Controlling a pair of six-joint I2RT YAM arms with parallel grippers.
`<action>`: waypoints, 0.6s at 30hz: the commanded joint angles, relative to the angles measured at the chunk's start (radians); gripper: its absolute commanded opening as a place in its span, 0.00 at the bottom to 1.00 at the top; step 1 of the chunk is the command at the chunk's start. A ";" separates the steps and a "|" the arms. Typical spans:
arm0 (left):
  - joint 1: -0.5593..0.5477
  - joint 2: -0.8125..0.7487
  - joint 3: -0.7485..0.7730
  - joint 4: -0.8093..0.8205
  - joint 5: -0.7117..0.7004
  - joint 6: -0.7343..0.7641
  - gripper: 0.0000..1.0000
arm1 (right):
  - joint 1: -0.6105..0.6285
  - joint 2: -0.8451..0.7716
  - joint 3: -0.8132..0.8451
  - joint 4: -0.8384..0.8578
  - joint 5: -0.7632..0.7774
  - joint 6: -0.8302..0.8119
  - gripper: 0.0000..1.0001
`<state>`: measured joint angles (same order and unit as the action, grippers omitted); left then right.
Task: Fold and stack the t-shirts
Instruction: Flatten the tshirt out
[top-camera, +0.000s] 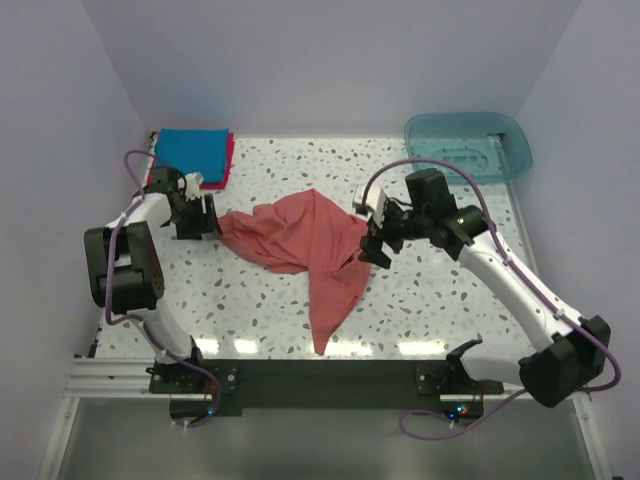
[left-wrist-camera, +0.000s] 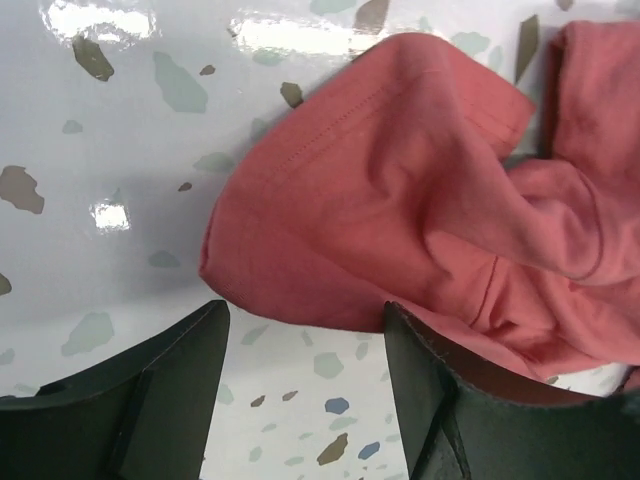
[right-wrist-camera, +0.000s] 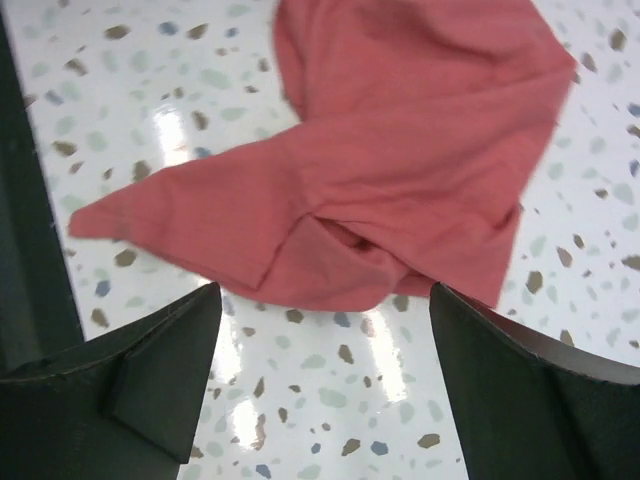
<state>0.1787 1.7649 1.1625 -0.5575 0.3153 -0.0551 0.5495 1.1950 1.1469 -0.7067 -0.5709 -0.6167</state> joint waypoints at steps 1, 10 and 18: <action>0.011 0.048 0.014 0.057 -0.025 -0.080 0.68 | -0.088 0.154 0.111 0.136 0.054 0.130 0.88; 0.015 0.137 0.074 0.110 0.011 -0.111 0.51 | -0.151 0.645 0.431 0.283 0.149 0.420 0.90; 0.021 0.162 0.115 0.080 0.050 -0.065 0.04 | -0.171 0.992 0.744 0.332 0.066 0.558 0.95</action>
<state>0.1848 1.9247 1.2404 -0.4847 0.3370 -0.1387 0.3790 2.1490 1.7733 -0.4454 -0.4553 -0.1532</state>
